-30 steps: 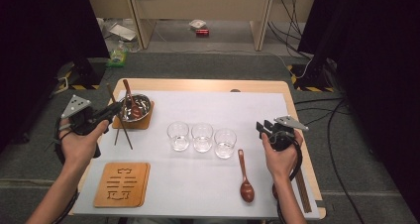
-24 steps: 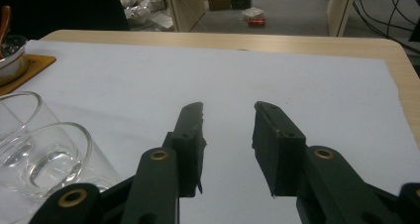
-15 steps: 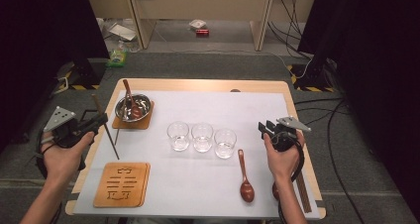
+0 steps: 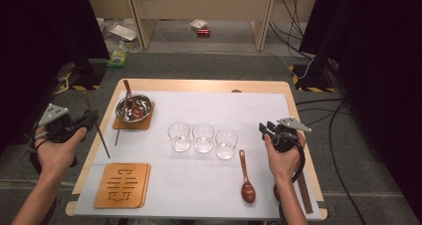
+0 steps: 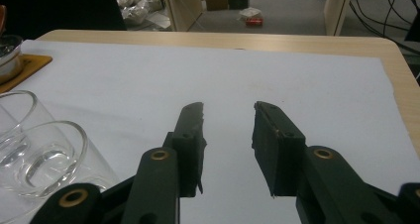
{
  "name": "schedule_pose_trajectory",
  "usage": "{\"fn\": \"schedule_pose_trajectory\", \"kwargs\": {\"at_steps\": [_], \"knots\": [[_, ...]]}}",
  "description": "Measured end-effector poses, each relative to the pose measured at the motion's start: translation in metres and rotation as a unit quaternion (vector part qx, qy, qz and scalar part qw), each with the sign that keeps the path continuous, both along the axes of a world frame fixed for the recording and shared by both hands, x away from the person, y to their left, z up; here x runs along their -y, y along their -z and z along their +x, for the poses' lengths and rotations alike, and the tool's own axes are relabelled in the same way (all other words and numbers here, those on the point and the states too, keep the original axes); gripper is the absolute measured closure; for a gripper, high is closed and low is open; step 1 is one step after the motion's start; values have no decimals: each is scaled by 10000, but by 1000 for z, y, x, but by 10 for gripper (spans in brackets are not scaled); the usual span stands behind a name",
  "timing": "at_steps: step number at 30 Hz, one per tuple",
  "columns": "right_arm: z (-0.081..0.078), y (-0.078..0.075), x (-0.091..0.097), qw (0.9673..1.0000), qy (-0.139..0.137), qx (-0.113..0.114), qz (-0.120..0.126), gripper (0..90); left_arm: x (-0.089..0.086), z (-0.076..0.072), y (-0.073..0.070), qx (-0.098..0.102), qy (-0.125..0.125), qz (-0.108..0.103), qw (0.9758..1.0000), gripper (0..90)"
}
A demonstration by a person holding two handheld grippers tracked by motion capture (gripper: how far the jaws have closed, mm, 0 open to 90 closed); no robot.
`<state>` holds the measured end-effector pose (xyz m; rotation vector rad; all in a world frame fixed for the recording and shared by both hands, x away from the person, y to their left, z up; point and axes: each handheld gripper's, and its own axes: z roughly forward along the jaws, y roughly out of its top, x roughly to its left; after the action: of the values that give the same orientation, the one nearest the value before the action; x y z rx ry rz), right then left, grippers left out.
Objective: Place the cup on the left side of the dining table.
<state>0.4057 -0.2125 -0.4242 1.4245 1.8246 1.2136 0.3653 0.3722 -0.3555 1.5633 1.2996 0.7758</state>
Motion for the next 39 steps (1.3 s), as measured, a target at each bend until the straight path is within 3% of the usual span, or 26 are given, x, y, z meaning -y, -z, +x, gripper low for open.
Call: {"fn": "schedule_pose_trajectory", "kwargs": {"at_steps": [10, 20, 34, 39], "knots": [[0, 3, 4, 10000, 31, -24, 0, 650, 1, 52, 9, -386, -1, 10, 9993, 839], [0, 4, 6, 10000, 55, -32, 29, 651, 4, 87, 21, -651, -137, 29, 9978, 839], [2, 8, 5, 10000, 22, -78, -5, 652, 3, 138, 47, -916, -447, -336, 9942, 838], [2, 10, 7, 10000, 39, -84, 15, 652, 4, 153, 58, -1056, -559, -333, 9923, 837]]}}
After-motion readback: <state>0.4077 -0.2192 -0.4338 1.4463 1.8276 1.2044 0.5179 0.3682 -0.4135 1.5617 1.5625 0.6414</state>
